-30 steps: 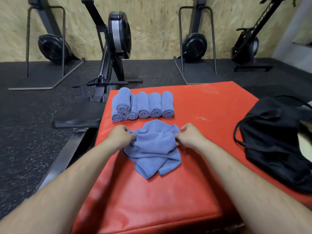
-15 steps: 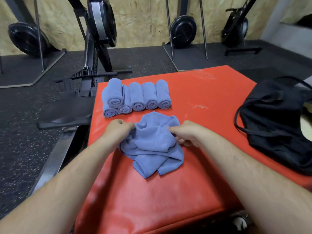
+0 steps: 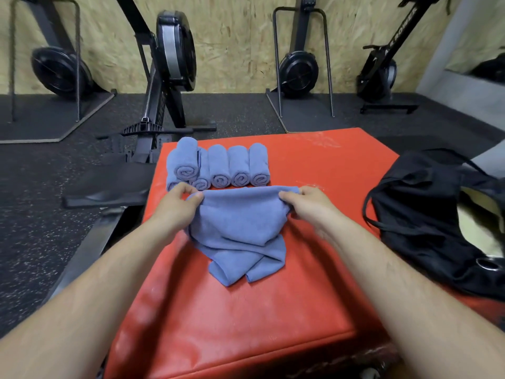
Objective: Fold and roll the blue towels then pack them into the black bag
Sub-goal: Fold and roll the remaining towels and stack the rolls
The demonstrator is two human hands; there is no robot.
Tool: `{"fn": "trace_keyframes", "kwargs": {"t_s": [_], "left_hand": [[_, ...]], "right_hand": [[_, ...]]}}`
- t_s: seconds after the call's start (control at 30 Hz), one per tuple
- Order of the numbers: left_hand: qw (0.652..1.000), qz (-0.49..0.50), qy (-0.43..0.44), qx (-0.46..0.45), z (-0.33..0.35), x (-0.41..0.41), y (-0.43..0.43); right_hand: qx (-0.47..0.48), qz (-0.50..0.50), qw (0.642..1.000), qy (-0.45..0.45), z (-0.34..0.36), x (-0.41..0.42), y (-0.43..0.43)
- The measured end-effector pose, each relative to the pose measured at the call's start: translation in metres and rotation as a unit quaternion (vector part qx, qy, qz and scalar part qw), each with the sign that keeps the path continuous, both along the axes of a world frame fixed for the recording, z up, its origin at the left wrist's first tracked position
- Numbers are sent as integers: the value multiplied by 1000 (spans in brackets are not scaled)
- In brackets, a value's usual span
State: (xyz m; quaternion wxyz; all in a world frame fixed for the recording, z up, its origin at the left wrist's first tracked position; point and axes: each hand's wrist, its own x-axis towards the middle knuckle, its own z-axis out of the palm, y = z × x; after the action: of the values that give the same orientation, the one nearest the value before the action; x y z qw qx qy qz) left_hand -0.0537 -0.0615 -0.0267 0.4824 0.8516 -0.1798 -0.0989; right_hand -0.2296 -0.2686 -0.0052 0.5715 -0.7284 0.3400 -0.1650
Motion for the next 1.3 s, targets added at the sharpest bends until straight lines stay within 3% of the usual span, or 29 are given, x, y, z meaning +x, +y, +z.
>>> {"fn": "trace_keyframes", "kwargs": {"t_s": [0.17,0.4,0.53,0.7,0.97,1.1,1.3], "left_hand": [[985,59,29,-160,21,-4,-2],[972,46,27,-231,39,-4,9],[971,43,23,-234,53,-8,16],[974,44,-48,-218,78,-16,31],[957,-49,22,-283,165,-11,36],[963,-57,-53,-258,208,-13,38],[967,-25,-119,-224,249,-26,37]], "right_hand": [[39,-21,997,-67,9,-15,-21],[192,-52,967,-156,35,-38,-30],[127,-23,977,-170,45,-52,-30],[-43,-46,984,-164,63,-71,-21],[28,5,979,-201,136,-82,-20],[53,28,969,-240,190,-83,-20],[38,26,977,-207,232,-86,-22]]}}
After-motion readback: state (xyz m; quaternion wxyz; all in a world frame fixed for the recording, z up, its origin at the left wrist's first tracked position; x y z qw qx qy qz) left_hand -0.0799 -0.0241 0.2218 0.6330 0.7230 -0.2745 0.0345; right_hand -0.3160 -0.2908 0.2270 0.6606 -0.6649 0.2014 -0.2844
